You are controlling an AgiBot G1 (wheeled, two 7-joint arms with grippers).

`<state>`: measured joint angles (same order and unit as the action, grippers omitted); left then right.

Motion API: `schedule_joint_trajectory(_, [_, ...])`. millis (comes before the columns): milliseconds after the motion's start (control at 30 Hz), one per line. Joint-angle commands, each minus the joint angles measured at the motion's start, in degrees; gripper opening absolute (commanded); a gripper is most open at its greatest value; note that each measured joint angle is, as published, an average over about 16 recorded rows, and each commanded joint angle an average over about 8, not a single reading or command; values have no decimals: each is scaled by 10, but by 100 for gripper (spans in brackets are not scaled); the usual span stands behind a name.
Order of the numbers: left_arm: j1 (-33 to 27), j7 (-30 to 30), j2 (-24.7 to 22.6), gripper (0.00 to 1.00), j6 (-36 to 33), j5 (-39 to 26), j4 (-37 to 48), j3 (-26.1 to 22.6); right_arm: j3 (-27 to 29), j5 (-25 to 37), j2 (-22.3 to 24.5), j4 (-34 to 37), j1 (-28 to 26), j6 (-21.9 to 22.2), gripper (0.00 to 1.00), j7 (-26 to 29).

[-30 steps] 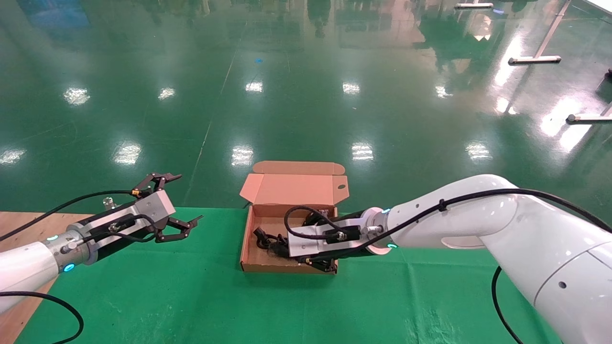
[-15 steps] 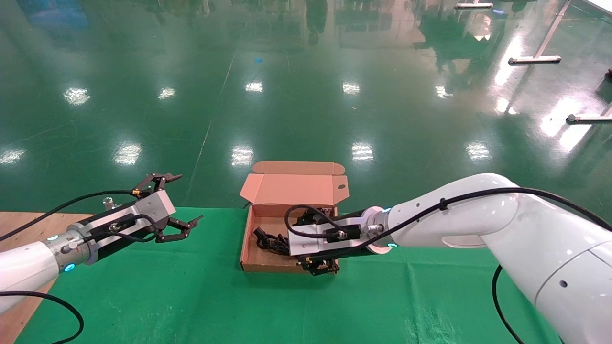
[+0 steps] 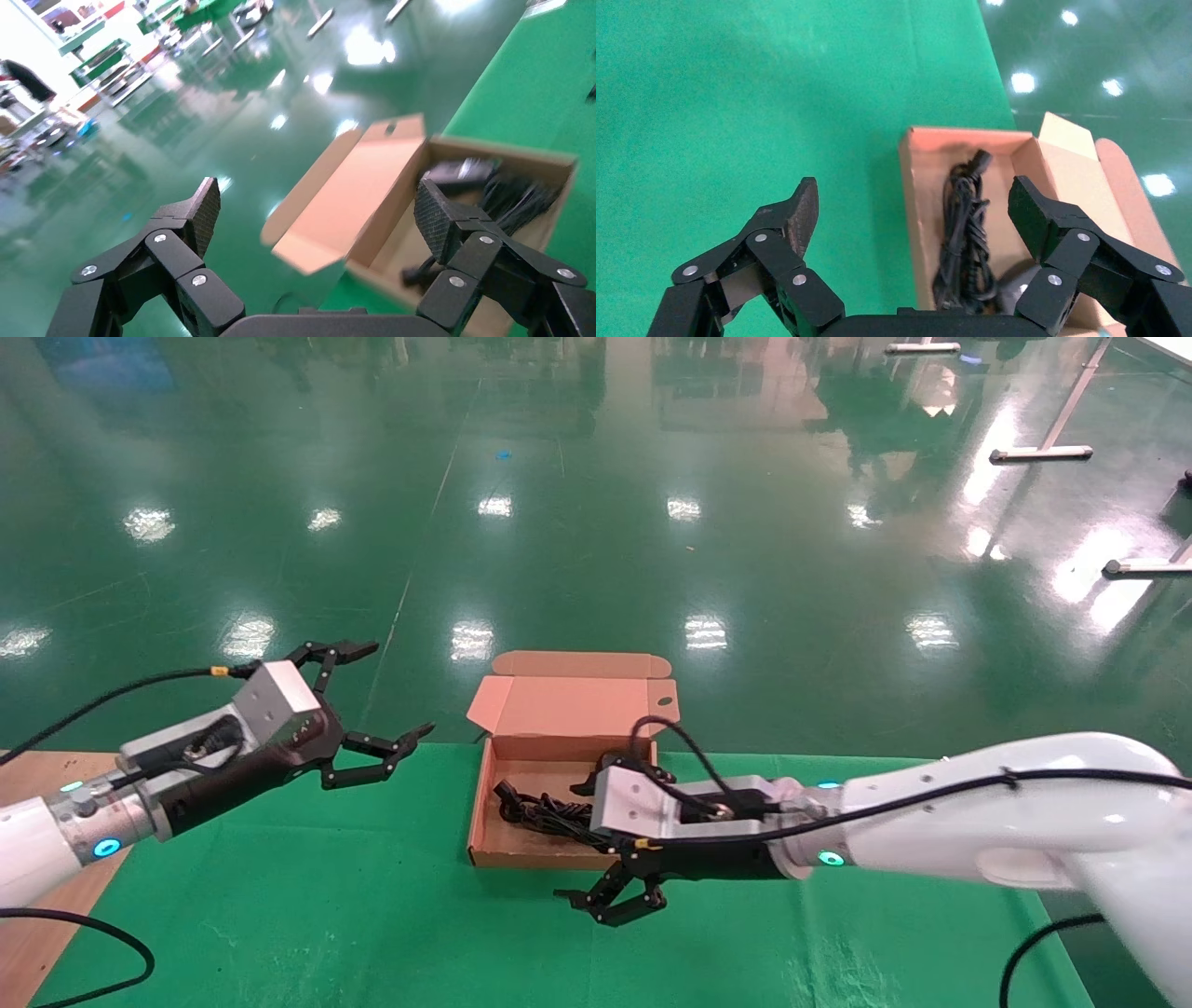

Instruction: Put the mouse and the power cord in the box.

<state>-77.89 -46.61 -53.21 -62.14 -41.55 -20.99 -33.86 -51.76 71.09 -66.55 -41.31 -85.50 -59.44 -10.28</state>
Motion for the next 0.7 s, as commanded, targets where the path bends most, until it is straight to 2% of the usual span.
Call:
schedule_joint_trajectory(33, [7,26,8,100,-11,0,-24,8,16,-13,14,-15,11,-12,100,10])
schedule_joint_trajectory(700, [81,284,90,100,-117,-2,-261,88,180,-147,159,-162,120,-132,100,106])
